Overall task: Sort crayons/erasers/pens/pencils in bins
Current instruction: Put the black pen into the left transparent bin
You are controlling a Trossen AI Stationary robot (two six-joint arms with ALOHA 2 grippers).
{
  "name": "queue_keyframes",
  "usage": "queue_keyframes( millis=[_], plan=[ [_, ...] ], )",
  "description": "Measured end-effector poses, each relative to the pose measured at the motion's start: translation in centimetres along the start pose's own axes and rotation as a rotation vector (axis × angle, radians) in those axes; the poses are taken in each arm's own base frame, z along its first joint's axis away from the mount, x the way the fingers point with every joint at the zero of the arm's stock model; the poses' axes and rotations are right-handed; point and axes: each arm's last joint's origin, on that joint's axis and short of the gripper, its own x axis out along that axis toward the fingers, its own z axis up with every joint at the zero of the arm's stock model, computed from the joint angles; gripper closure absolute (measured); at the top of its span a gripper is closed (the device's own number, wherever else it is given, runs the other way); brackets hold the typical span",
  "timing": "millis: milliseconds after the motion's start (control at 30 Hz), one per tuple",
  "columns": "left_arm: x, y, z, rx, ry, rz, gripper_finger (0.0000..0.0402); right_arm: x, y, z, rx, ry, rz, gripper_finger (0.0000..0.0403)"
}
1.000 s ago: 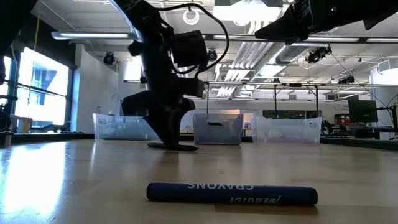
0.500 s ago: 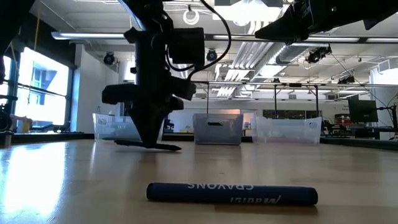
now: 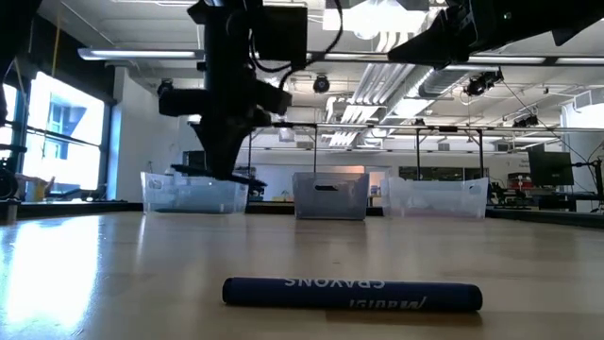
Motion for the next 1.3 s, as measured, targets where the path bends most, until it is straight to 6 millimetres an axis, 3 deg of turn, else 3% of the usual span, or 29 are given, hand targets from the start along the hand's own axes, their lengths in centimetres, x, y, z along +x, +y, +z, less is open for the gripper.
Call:
queue_keyframes(
  millis=[200,400,567,700,833,1000,1300],
  plan=[
    [-3.5,2.6,-2.3,-0.124,-0.093,0.062,0.038,0.0,0.0,-0.1,-0.001,0.006,0.001,0.0403],
    [-6.9,6.1,-6.1,-0.316,-0.178,0.171,0.038,0.0,0.0,-0.1,-0.001,0.006,0.001,0.0403],
    [-8.0,9.1,-9.2,-0.484,-0.258,0.226,0.038,0.0,0.0,-0.1,0.006,0.007,0.004,0.0403],
    [-6.3,10.6,-11.7,-0.584,-0.258,0.252,0.038,0.0,0.0,-0.1,0.005,0.012,0.006,0.0403],
    [-3.0,12.1,-13.9,-0.628,-0.253,0.288,0.038,0.0,0.0,-0.1,0.005,0.012,0.007,0.0403],
    [0.3,14.4,-16.1,-0.701,-0.407,0.325,0.038,0.0,0.0,-0.1,0.001,0.012,0.007,0.0403],
    [2.5,15.7,-19.5,-0.72,-0.394,0.352,0.038,0.0,0.0,-0.1,-0.013,0.01,0.007,0.0403]
  ],
)
